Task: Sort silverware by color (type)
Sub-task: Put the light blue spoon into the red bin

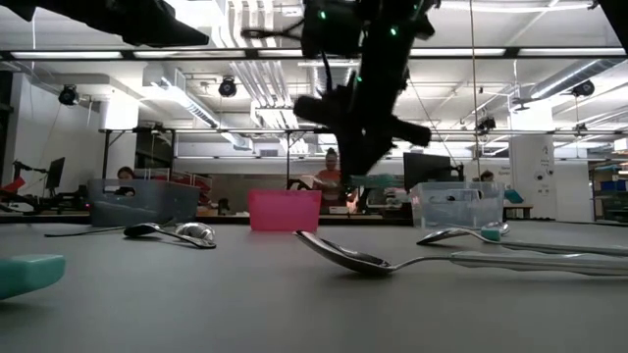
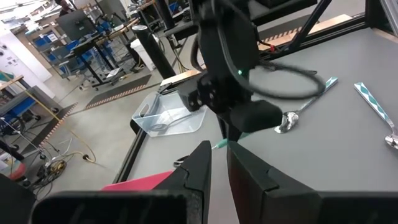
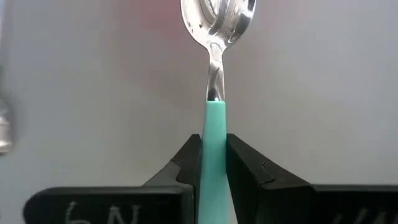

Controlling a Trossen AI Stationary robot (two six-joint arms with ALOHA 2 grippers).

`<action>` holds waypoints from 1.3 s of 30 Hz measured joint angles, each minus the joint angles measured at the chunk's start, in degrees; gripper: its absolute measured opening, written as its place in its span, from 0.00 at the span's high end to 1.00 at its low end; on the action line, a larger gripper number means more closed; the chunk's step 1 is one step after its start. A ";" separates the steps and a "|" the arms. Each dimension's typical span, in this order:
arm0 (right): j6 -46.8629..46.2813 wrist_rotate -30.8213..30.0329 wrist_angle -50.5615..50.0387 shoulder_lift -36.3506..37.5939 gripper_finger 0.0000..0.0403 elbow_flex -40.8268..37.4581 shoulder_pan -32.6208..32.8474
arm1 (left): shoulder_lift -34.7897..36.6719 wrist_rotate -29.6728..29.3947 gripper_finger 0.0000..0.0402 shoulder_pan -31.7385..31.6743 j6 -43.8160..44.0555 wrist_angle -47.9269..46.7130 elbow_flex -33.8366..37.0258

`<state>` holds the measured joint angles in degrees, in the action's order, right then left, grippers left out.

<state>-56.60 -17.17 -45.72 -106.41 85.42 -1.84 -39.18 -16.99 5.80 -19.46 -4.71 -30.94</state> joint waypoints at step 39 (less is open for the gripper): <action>25.54 5.27 -15.21 -23.44 0.90 49.39 -18.91 | 0.73 -0.61 0.92 -0.02 -1.49 1.66 -0.07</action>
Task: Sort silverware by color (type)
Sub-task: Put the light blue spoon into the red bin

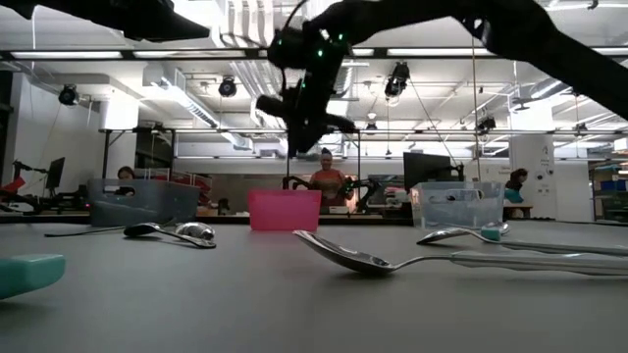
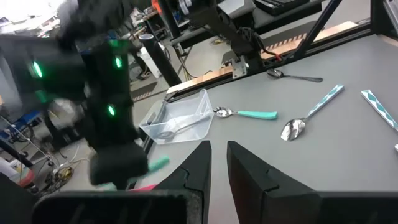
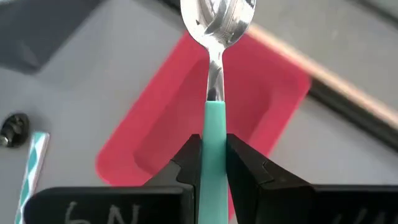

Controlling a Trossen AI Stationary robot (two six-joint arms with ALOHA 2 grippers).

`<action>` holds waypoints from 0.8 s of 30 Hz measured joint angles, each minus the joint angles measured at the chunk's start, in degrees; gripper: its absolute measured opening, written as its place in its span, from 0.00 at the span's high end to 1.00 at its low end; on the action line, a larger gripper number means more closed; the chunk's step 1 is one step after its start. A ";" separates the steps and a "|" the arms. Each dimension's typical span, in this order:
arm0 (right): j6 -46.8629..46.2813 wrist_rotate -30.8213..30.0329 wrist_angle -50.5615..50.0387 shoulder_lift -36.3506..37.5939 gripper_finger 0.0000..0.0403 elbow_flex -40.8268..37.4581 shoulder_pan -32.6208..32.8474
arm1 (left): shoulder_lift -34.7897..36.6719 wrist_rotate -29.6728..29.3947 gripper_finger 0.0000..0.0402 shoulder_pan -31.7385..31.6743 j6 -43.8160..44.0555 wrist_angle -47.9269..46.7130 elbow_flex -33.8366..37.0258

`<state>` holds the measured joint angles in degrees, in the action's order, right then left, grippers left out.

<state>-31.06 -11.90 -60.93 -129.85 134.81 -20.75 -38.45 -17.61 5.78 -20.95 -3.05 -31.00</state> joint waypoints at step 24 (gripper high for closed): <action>-1.54 7.41 2.97 -4.69 0.90 -0.44 -1.80 | 0.56 0.00 0.92 0.00 0.02 0.01 0.02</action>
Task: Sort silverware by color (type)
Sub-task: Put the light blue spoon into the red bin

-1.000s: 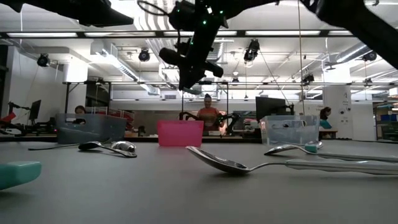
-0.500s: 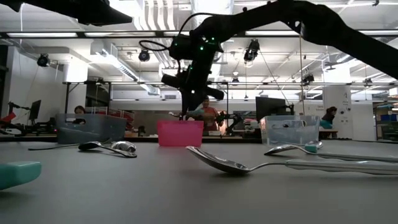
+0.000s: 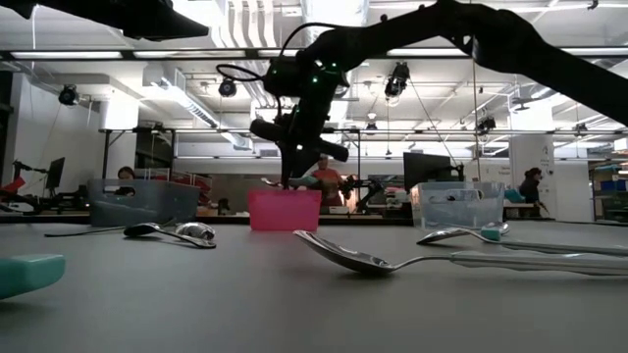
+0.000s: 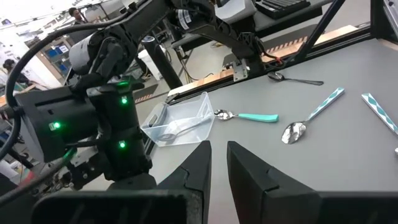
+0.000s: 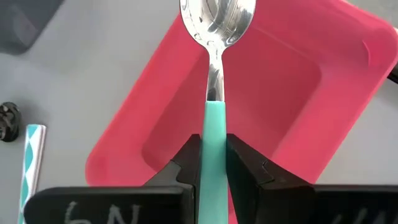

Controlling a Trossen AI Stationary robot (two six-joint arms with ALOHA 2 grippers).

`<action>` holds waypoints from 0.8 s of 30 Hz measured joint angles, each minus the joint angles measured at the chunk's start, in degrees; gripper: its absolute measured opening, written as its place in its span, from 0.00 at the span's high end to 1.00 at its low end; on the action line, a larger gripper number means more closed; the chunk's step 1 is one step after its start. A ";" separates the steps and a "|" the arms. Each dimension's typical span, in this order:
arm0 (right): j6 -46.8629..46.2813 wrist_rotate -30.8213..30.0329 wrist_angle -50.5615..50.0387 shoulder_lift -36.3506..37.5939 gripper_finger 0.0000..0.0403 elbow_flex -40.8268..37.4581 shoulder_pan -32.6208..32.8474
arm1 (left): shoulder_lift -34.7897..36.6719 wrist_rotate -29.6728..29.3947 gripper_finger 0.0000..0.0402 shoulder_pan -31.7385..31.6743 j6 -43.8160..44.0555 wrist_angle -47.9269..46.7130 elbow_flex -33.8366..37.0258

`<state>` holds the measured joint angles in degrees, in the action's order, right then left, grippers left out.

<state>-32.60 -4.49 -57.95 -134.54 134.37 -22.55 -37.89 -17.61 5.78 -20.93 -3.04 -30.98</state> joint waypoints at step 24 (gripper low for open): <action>-0.83 -1.73 5.01 0.02 0.87 -5.51 0.00 | 0.00 0.02 0.92 0.01 0.02 -0.01 0.00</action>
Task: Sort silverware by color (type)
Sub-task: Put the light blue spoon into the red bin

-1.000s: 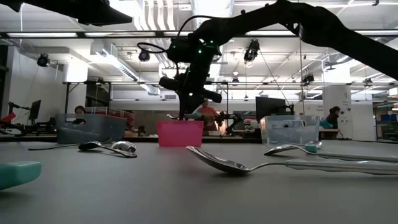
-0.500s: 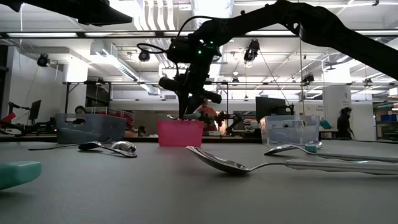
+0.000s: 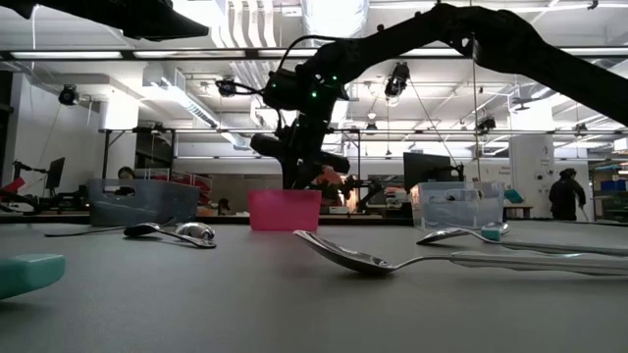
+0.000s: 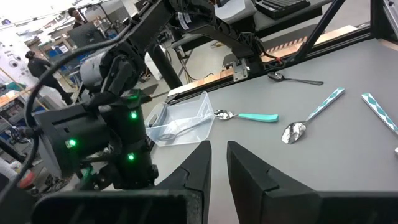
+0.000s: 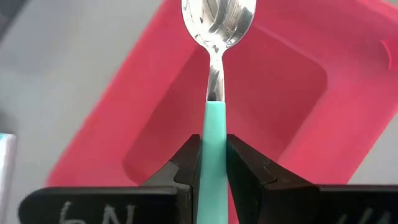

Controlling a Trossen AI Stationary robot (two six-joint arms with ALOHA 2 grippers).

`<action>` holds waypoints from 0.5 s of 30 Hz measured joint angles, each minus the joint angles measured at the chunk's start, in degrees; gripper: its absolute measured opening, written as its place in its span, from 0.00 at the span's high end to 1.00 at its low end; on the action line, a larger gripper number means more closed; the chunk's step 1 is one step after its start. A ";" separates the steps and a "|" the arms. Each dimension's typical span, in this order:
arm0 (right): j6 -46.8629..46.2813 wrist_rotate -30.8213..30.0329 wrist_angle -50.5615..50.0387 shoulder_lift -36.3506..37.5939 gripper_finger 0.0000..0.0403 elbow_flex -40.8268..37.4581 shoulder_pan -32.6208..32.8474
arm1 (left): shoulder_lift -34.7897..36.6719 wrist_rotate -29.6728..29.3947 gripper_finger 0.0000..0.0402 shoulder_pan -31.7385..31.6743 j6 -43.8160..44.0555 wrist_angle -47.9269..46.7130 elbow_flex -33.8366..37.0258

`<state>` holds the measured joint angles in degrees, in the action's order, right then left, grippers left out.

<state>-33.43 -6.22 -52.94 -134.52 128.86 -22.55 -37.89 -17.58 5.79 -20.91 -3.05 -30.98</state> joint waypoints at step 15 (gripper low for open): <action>0.28 -0.44 4.01 0.02 0.87 -2.75 0.00 | 0.00 0.00 0.92 0.01 0.00 0.00 0.06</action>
<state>-33.15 -6.66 -48.93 -134.50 126.10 -22.55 -37.89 -17.58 5.80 -20.91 -3.05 -30.92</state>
